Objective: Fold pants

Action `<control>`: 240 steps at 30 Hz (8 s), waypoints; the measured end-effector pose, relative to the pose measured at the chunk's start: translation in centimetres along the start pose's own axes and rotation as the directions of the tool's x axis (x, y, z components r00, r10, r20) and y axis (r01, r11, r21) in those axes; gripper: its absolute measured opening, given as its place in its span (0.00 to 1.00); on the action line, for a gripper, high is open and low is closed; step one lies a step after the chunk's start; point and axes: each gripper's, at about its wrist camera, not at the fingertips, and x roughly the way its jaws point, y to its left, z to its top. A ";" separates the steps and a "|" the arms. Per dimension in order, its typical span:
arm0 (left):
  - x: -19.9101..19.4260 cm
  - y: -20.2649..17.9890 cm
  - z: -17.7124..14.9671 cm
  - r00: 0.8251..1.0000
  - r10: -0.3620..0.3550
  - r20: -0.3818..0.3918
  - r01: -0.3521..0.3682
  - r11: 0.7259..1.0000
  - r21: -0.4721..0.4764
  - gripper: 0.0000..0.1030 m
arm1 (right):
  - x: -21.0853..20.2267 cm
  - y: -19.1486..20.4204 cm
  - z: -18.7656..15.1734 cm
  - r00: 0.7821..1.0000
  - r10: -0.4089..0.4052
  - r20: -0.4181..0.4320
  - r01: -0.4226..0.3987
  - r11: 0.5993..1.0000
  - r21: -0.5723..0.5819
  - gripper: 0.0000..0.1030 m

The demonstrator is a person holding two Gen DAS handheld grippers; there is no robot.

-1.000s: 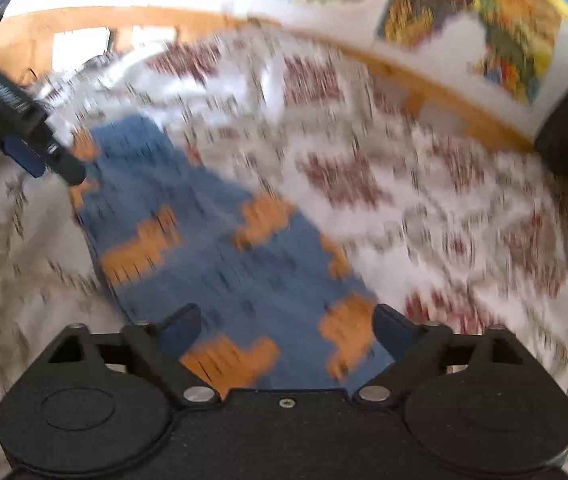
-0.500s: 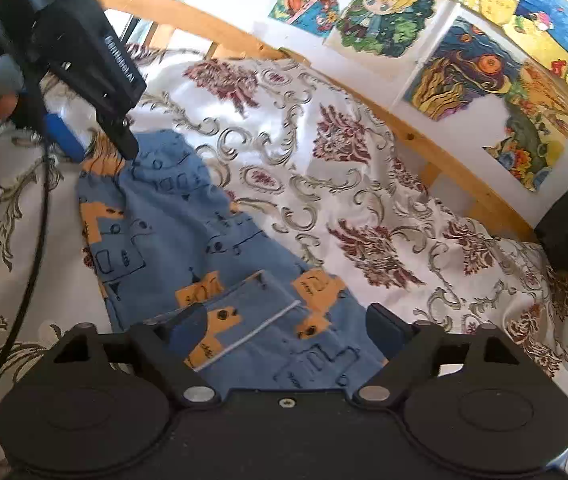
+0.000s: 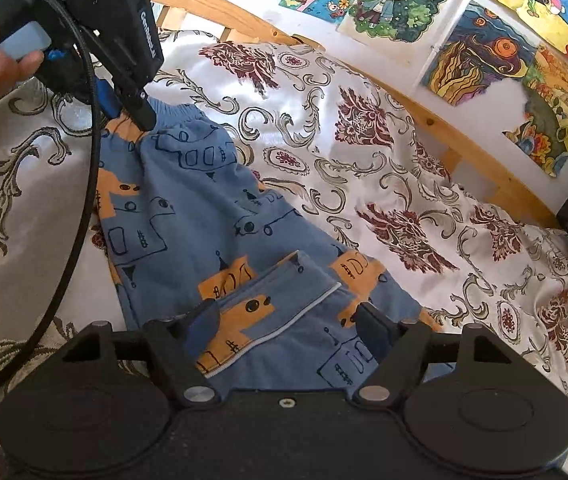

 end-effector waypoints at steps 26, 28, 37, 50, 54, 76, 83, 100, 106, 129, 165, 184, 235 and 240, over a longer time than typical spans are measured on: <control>2.5 2.6 0.5 0.996 -0.087 -0.015 0.083 0.979 -0.184 0.65 | 0.1 -0.3 -0.1 1.000 0.015 -0.005 -0.015 0.999 0.041 0.75; 2.6 3.1 0.6 0.997 -0.072 -0.017 0.066 0.975 -0.212 0.49 | 0.1 -0.3 -0.1 1.000 0.015 -0.005 -0.015 0.999 0.040 0.75; 3.1 4.4 0.8 0.997 -0.062 -0.043 0.047 0.961 -0.274 0.23 | 0.1 -0.3 0.0 1.000 0.017 -0.009 -0.016 0.999 0.044 0.75; 0.9 2.4 1.4 0.995 -0.099 0.011 0.099 0.974 -0.203 0.17 | -1.3 -3.2 0.7 0.999 0.031 0.024 -0.034 0.985 0.166 0.83; -0.7 0.4 1.6 0.988 -0.147 0.048 0.152 0.981 -0.121 0.17 | -2.7 -5.7 1.0 0.999 0.036 0.034 -0.042 0.977 0.207 0.88; -5.8 -19.0 -9.1 0.982 -0.189 0.025 0.140 0.802 0.580 0.17 | -4.6 -22.8 -6.1 0.936 0.342 0.080 -0.279 0.586 0.760 0.92; -4.4 -23.7 -15.7 0.989 -0.147 0.007 0.092 0.653 0.752 0.17 | -1.8 -23.5 -7.1 0.869 0.464 0.172 -0.373 0.385 0.844 0.84; -4.6 -24.7 -18.5 0.988 -0.152 0.025 0.070 0.585 0.808 0.18 | -1.0 -23.0 -6.0 0.872 0.464 0.159 -0.363 0.391 0.846 0.30; -5.7 -27.0 -19.4 0.986 -0.158 0.054 0.043 0.554 0.832 0.18 | -2.6 -24.9 -6.5 0.897 0.432 0.095 -0.318 0.479 0.818 0.30; -2.1 -28.4 -23.1 0.955 -0.239 -0.174 0.285 0.590 0.755 0.31 | -3.5 -24.8 -10.1 0.936 0.314 -0.156 -0.079 0.622 0.779 0.58; -1.3 -14.8 -12.1 0.962 0.062 -0.267 0.079 0.870 0.486 0.89 | -7.9 -14.6 -8.3 0.920 -0.085 -0.382 0.213 0.928 0.307 0.99; -0.1 -19.1 -7.2 0.998 -0.027 -0.056 0.055 0.808 0.587 0.95 | -4.5 -18.0 -6.5 0.971 -0.202 -0.128 0.218 0.967 0.131 0.99; -3.3 -13.9 -7.7 0.972 0.085 -0.218 0.061 0.805 0.590 1.00 | -9.2 -20.9 -9.8 0.917 0.364 -0.165 -0.117 0.639 0.760 0.99; -2.7 -14.7 -7.4 0.962 0.035 -0.272 0.137 0.797 0.588 1.00 | -7.6 -22.3 -9.8 0.890 0.433 -0.143 -0.188 0.635 0.749 0.99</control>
